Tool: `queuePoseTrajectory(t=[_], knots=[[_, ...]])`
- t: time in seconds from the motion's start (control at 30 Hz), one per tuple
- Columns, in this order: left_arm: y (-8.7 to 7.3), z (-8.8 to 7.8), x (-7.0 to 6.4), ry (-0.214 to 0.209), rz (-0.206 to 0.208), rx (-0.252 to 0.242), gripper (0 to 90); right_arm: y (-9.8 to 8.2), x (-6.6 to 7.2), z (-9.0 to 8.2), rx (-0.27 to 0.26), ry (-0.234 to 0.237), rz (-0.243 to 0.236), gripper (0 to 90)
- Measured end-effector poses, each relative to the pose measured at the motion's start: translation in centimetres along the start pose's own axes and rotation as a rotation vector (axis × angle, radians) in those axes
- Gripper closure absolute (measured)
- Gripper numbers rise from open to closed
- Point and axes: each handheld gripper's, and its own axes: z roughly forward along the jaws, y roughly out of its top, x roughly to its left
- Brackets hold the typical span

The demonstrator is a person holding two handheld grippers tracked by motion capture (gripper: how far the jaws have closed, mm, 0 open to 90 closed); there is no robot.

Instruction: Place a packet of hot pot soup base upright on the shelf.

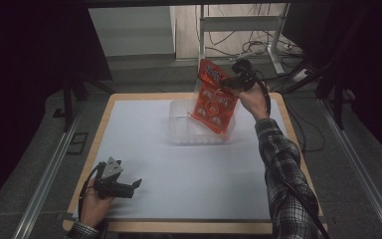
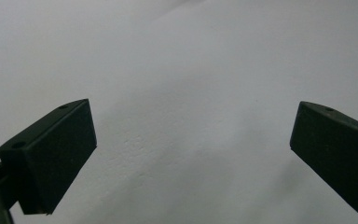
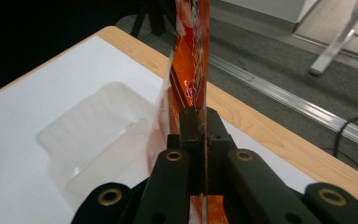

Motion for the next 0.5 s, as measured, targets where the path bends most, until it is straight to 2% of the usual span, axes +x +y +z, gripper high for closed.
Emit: queuePoseTrajectory(t=[0.1, 0.27, 0.3, 0.33, 0.43, 0.47, 0.5], knots=[[0.0, 0.0, 0.0, 0.0, 0.001, 0.002, 0.0, -0.4, -1.0, 0.3, -0.011, 0.007, 0.049, 88.3], [0.0, 0.1, 0.0, -0.002, 0.007, 0.006, 0.1, -0.5, -1.5, 0.4, -0.007, -0.003, 0.037, 84.8], [0.0, 0.1, 0.0, -0.002, 0.007, 0.006, 0.1, -0.4, -1.4, 0.4, -0.002, -0.017, 0.018, 79.8], [0.0, 0.1, 0.0, -0.002, 0.008, 0.007, 0.1, -0.4, -1.4, 0.4, -0.002, -0.017, 0.018, 79.8], [0.0, 0.0, 0.0, 0.0, 0.008, 0.005, 0.1, -0.2, -1.2, 0.2, -0.007, -0.037, -0.008, 71.0], [0.0, 0.0, 0.0, 0.001, 0.007, 0.005, 0.1, -0.1, -1.1, 0.1, -0.019, -0.044, -0.013, 63.4], [0.0, 0.0, 0.0, 0.001, 0.007, 0.005, 0.1, -0.1, -1.1, 0.0, -0.024, -0.045, -0.012, 60.9]])
